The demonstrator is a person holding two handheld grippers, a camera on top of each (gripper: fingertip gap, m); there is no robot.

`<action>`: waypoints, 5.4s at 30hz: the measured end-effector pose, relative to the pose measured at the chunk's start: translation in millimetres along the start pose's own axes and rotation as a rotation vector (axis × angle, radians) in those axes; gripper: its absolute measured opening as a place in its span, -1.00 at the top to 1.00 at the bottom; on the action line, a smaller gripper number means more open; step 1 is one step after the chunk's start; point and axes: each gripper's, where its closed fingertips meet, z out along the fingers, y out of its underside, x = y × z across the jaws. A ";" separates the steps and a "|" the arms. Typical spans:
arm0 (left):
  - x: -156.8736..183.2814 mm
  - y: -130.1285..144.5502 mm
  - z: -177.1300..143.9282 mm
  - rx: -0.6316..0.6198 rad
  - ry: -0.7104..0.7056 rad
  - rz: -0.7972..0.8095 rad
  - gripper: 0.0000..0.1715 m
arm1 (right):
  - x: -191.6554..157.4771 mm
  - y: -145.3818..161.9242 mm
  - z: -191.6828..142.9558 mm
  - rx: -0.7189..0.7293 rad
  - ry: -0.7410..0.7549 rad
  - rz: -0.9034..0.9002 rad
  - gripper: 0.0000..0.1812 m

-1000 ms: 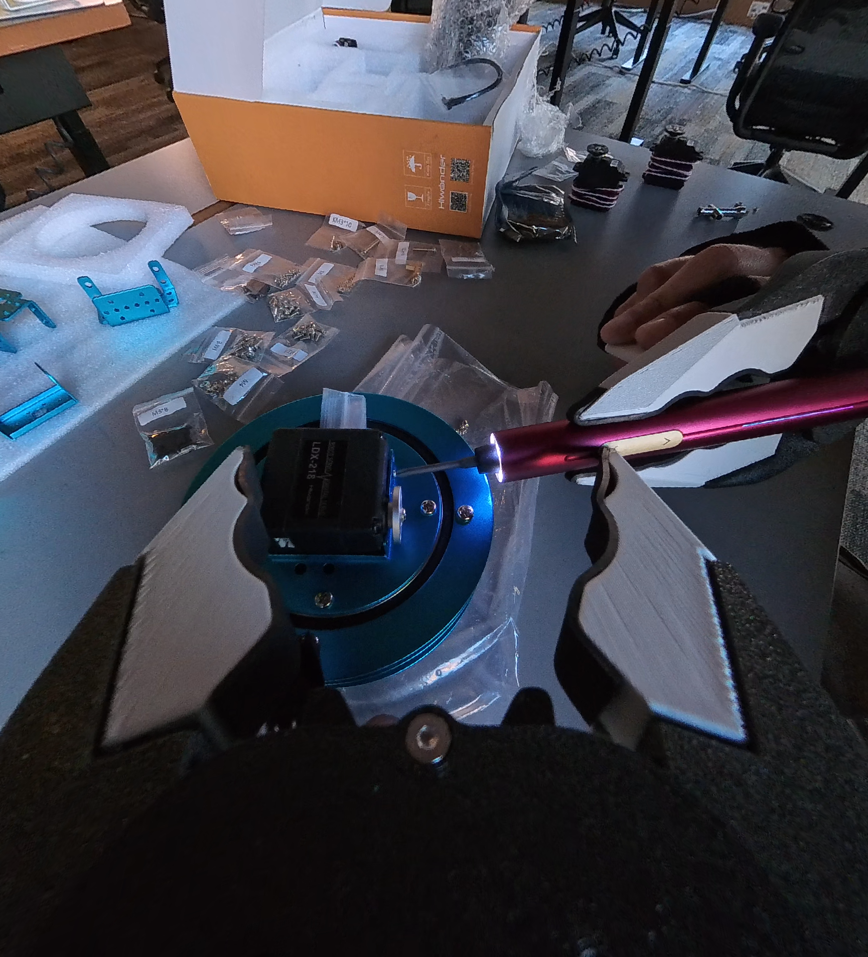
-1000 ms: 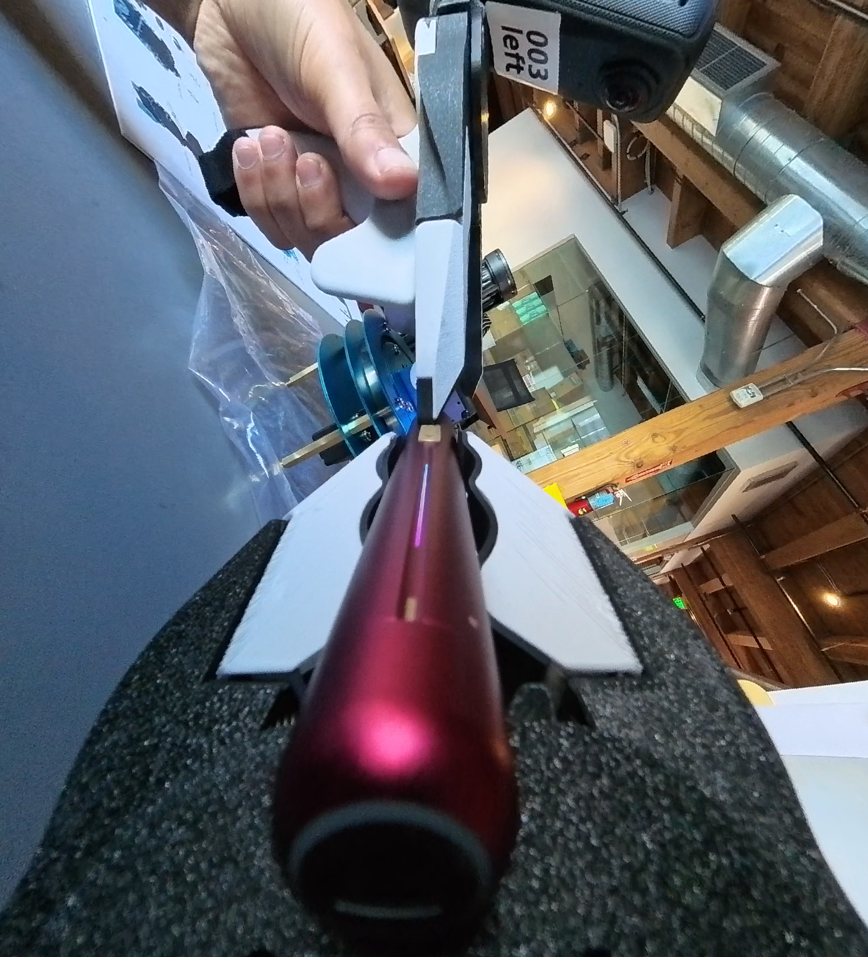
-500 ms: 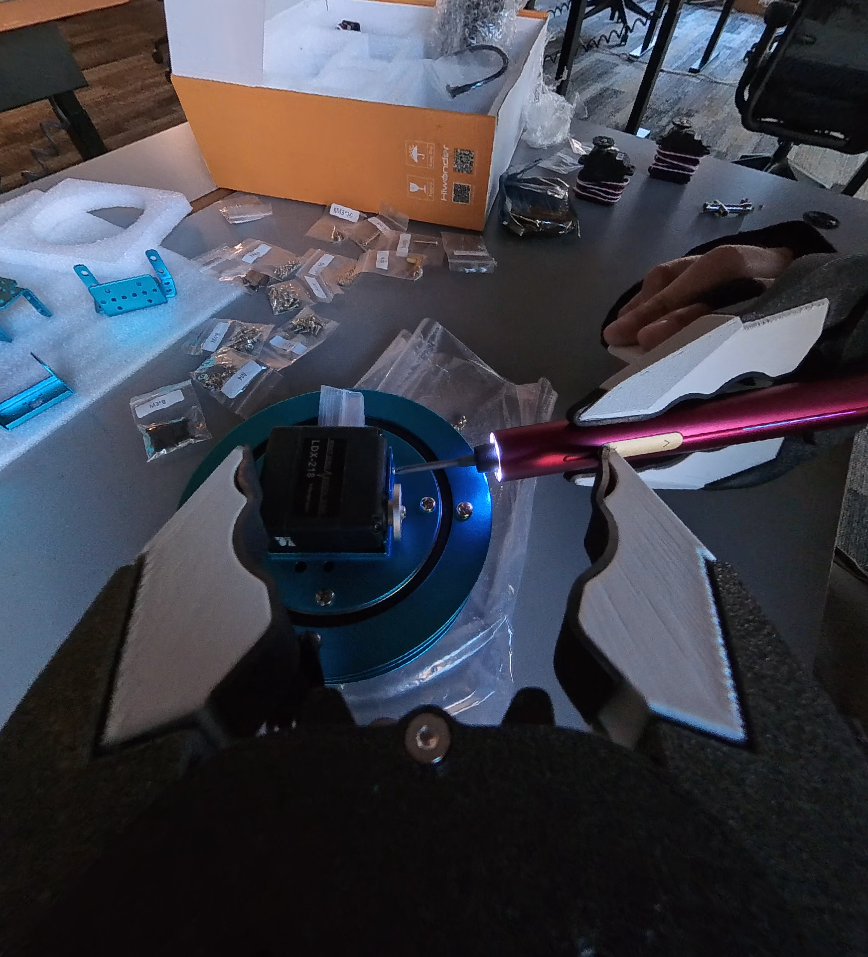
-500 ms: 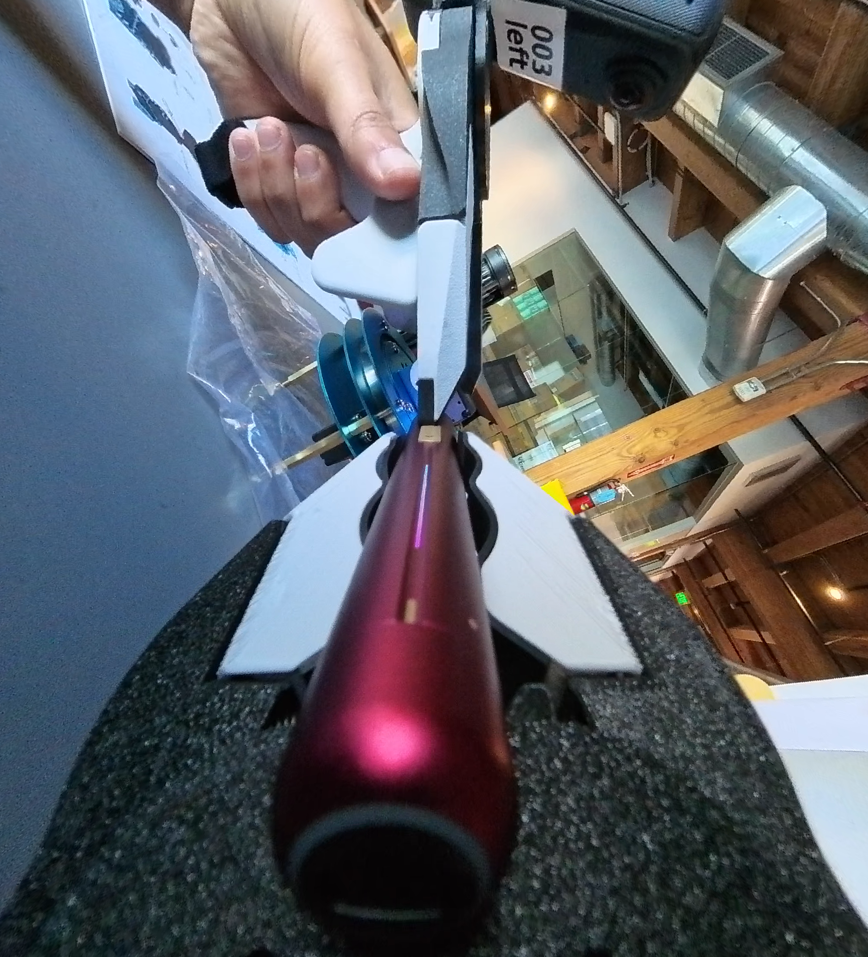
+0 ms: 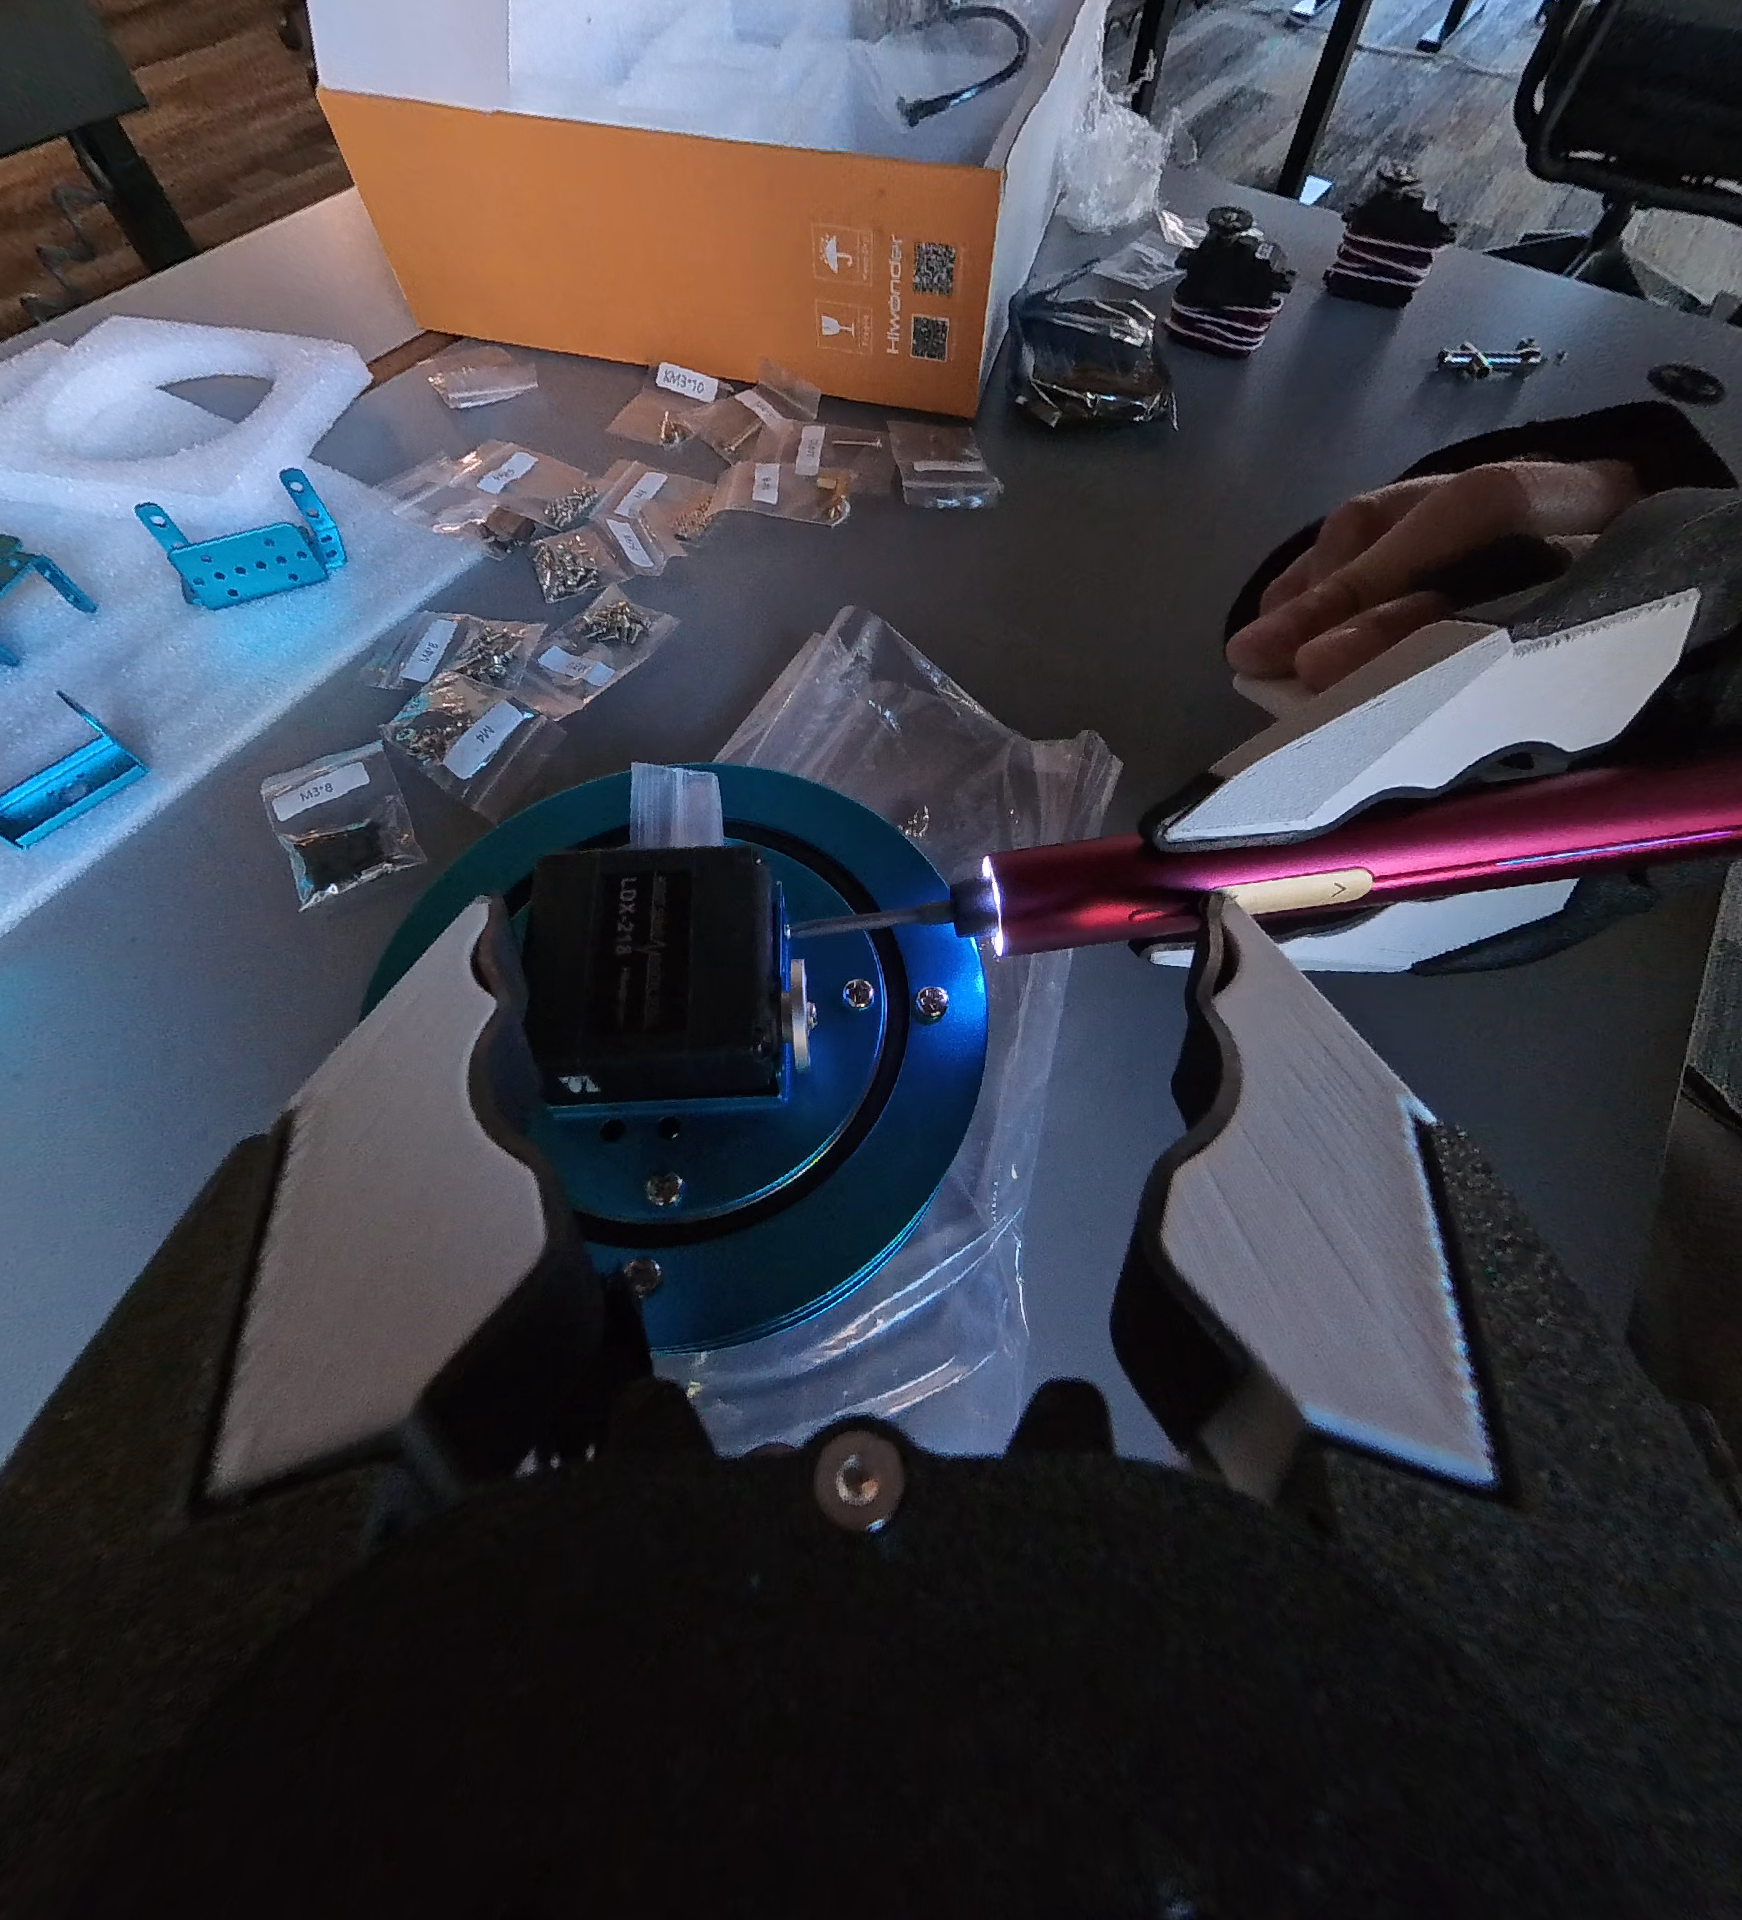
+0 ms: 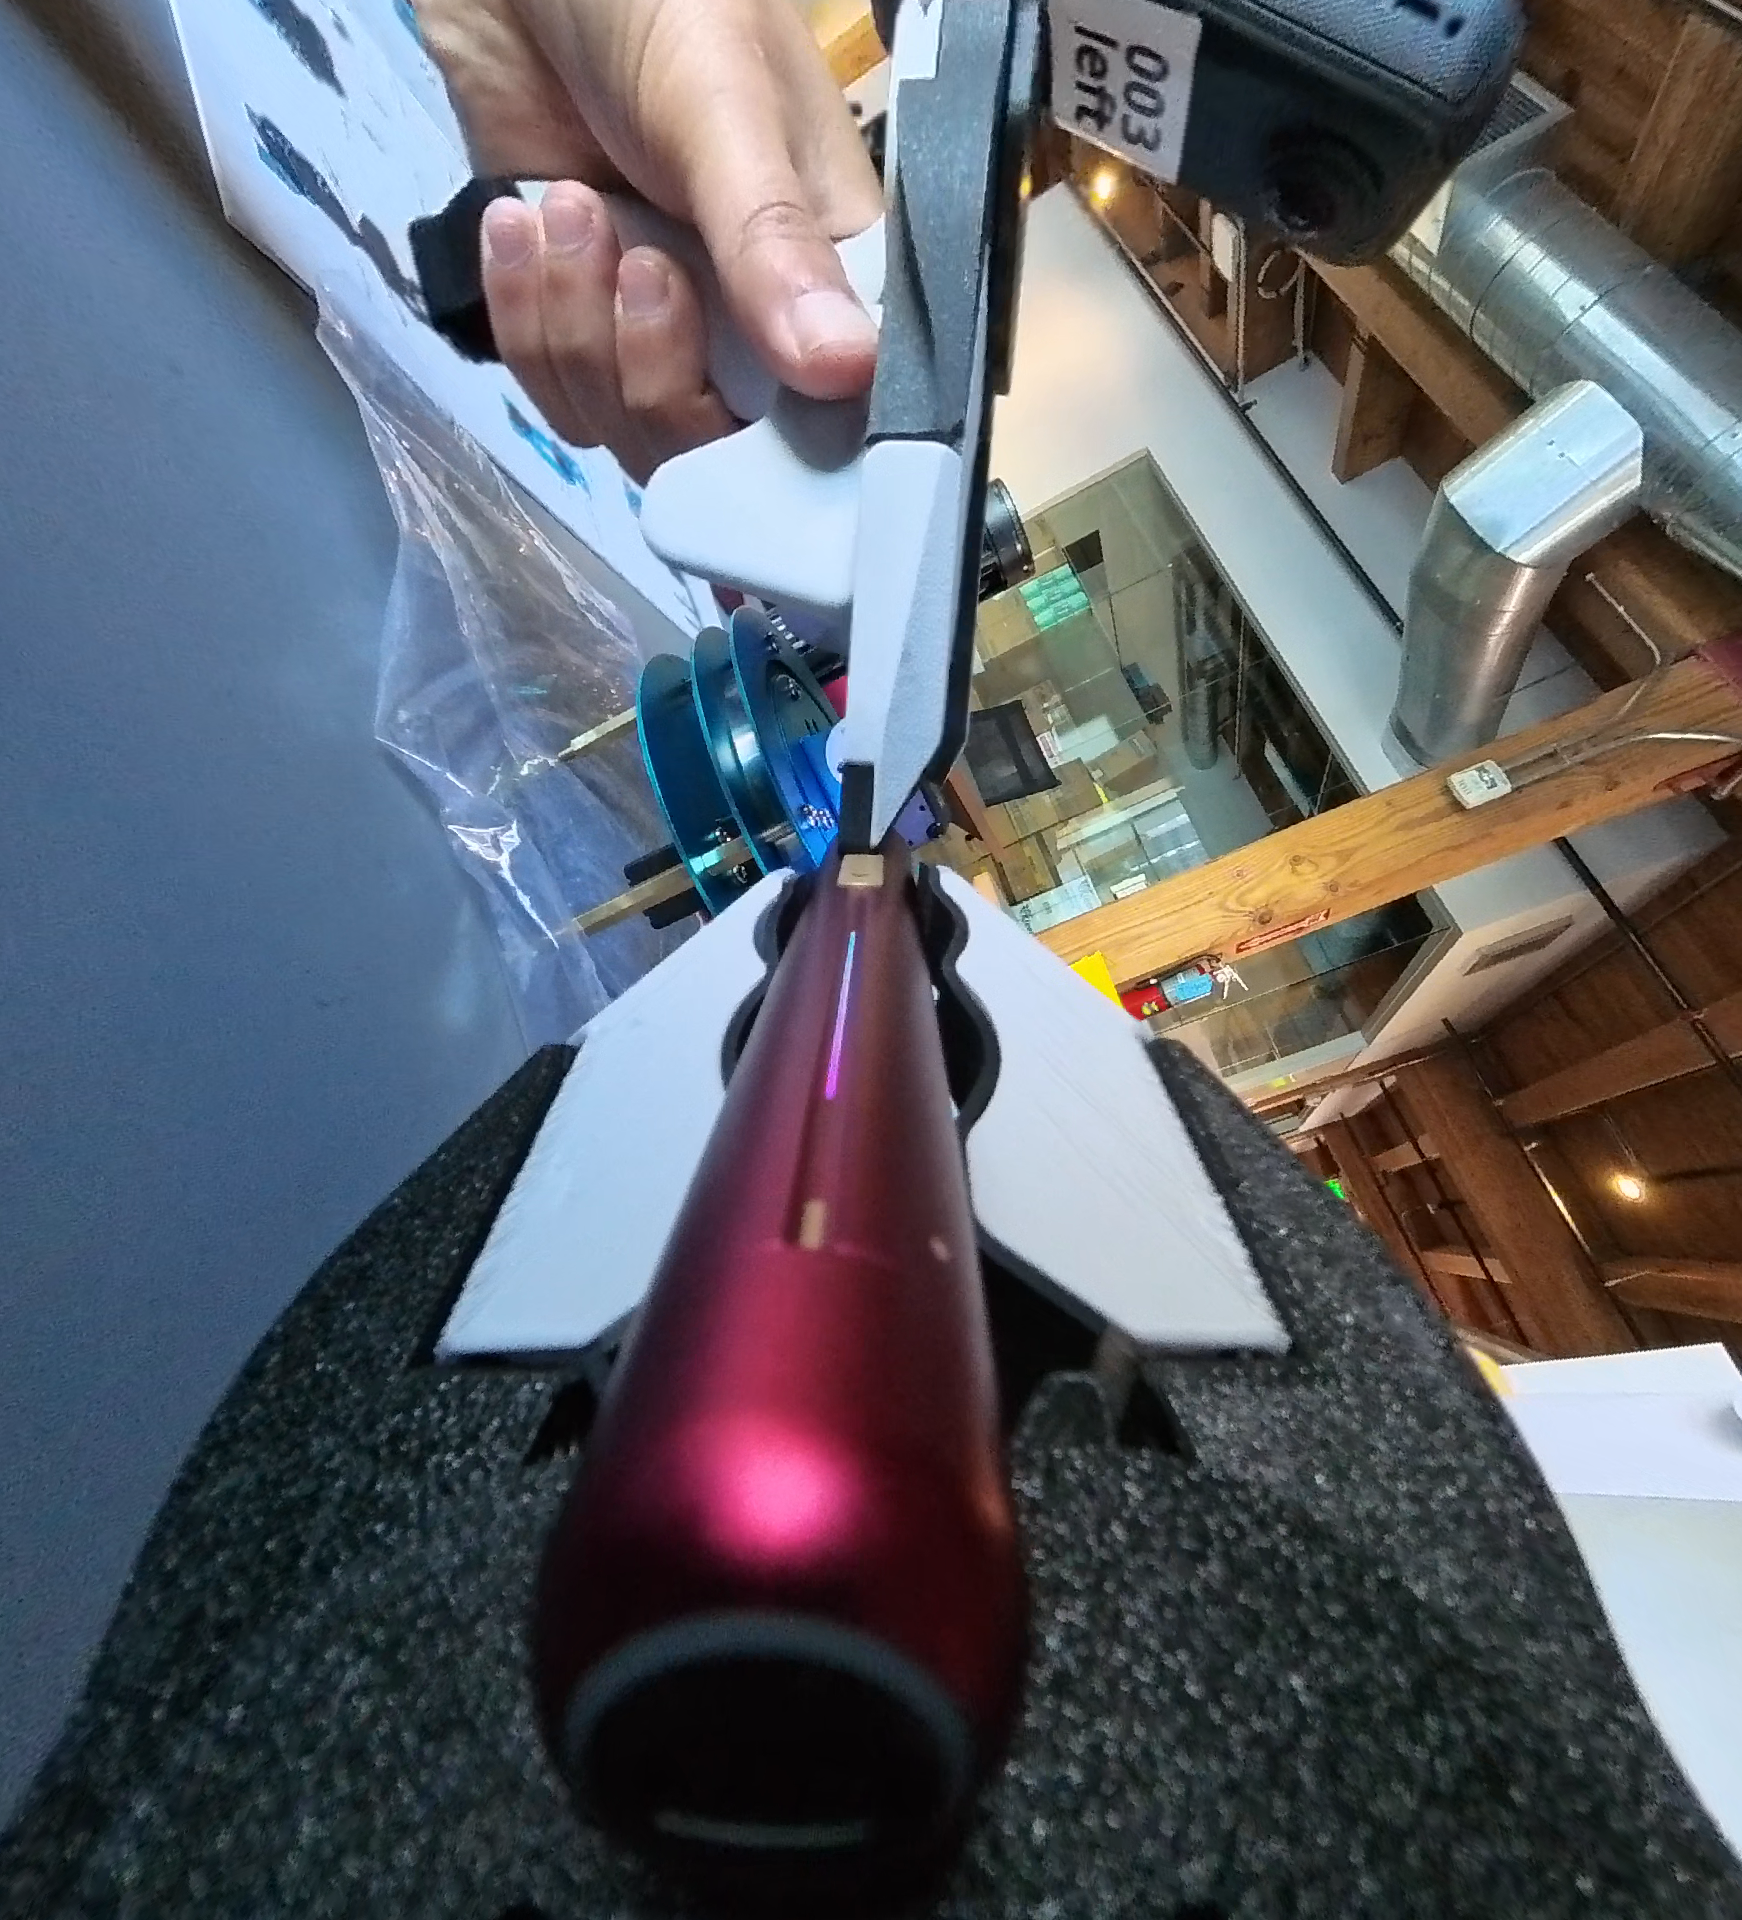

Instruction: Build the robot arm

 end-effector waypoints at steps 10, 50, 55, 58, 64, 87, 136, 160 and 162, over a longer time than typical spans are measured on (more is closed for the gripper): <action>0.0 -0.7 -0.2 -0.018 0.009 0.031 -0.46 | 0.9 -0.3 1.0 -0.003 -0.004 0.001 0.77; -26.3 0.4 -33.1 0.165 -0.064 0.110 0.29 | 40.0 28.9 -10.2 0.043 -0.037 0.417 0.75; -35.1 7.0 -43.1 0.161 -0.075 0.067 0.27 | 47.0 39.4 -12.0 0.036 -0.100 0.532 0.76; -31.1 10.7 -42.4 0.136 -0.067 0.059 0.26 | 49.9 38.1 -18.1 0.084 -0.218 0.756 0.76; -37.0 12.9 -30.7 0.062 -0.068 0.106 0.31 | 45.8 41.8 -20.5 0.066 -0.298 0.799 0.76; -6.9 41.0 -99.0 0.192 -0.273 -0.112 0.29 | 60.7 90.9 -51.9 -0.074 -0.519 1.194 0.76; 125.9 -106.8 55.4 0.468 0.430 -0.746 0.78 | 44.0 51.5 -122.5 -0.630 -0.159 0.831 0.67; 60.9 110.4 -158.0 0.205 -0.184 -0.469 0.31 | -10.2 179.4 -203.8 -1.173 -0.477 1.143 0.76; 59.0 113.3 -162.8 0.208 -0.203 -0.486 0.32 | -9.7 179.6 -203.9 -1.154 -0.471 1.160 0.76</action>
